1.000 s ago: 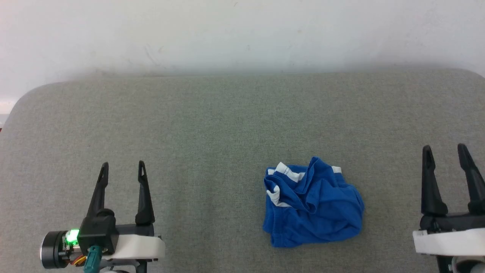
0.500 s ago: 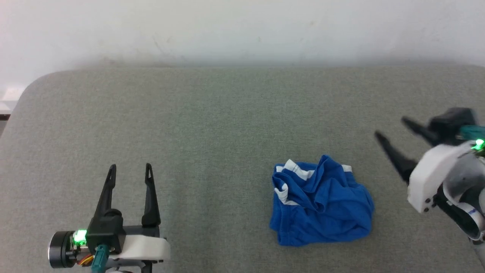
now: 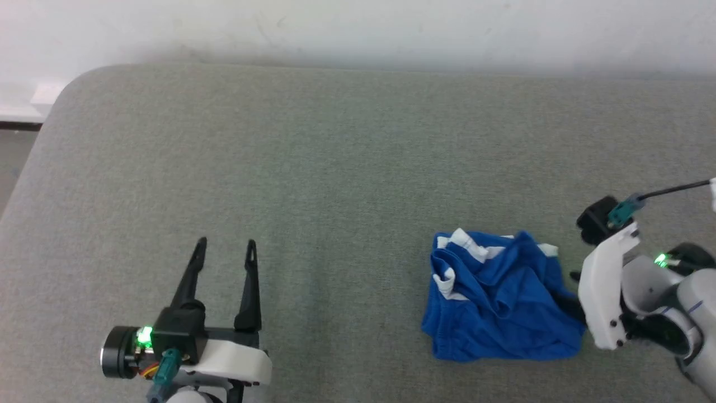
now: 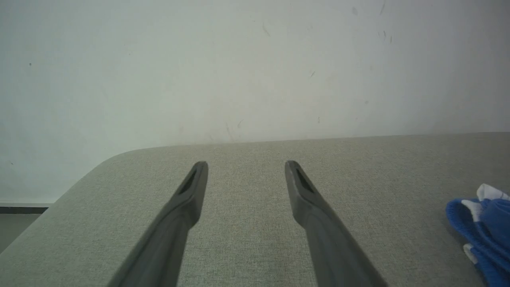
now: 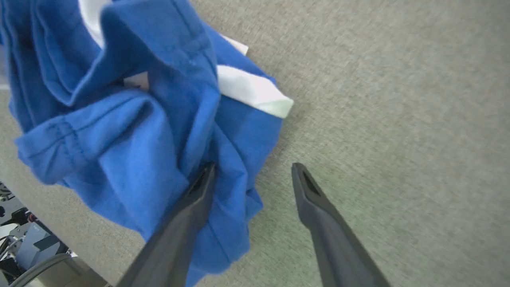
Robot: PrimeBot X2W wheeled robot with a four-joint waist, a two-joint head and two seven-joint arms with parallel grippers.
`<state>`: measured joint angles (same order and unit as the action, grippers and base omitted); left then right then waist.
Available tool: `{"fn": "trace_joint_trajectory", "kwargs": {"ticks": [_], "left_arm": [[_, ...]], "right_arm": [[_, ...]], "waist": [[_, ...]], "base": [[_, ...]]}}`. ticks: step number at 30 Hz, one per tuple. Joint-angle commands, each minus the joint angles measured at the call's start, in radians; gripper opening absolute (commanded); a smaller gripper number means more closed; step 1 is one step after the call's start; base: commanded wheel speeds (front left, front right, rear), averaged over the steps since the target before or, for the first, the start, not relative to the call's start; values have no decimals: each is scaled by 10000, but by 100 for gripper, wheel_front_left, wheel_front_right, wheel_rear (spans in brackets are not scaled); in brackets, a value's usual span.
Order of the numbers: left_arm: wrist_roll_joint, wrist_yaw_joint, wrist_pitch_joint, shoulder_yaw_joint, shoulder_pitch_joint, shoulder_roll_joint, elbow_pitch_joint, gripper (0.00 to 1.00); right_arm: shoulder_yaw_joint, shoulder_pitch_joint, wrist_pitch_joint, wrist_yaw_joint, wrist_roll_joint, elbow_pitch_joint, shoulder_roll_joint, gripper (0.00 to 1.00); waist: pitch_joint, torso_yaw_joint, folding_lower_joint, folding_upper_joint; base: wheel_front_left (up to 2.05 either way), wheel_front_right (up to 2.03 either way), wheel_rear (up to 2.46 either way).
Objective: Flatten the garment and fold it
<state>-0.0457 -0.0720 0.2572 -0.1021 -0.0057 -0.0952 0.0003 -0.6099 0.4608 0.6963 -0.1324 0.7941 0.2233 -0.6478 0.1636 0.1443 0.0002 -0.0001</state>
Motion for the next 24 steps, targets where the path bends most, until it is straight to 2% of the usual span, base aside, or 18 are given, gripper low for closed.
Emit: {"fn": "trace_joint_trajectory", "kwargs": {"ticks": [1,7,8,10,14,18,24], "left_arm": [[-34,107,45,-27,-116,63,267,100],[388,17,45,-248,-199,-43,1326,100],[437,-17,45,-273,-244,-55,1451,100],[411,-73,45,-255,-354,-45,1456,100],[448,-219,45,-195,-424,-109,1169,100],[424,-354,45,-122,-330,-146,849,100],[462,-540,45,16,-408,-290,422,100]], "right_arm": [[-312,-74,-136,17,159,363,197,100],[-1152,-192,-631,17,407,1180,350,100],[-1225,-140,-867,17,419,1261,346,79],[-1345,33,-1345,17,467,1326,334,0],[-1486,682,-2254,17,465,1106,58,0],[-1484,1351,-2813,17,519,500,-524,0],[-1485,2118,-2618,17,630,-297,-1702,0]], "waist": [[130,237,-2,1],[100,308,-2,1],[92,294,-2,1],[82,211,-2,1],[108,-84,-2,1],[255,-573,-2,1],[933,-1789,-2,1]], "base": [[0,0,0],[0,0,0],[0,0,0],[0,0,0],[0,0,0],[0,0,0],[0,0,0]]}}
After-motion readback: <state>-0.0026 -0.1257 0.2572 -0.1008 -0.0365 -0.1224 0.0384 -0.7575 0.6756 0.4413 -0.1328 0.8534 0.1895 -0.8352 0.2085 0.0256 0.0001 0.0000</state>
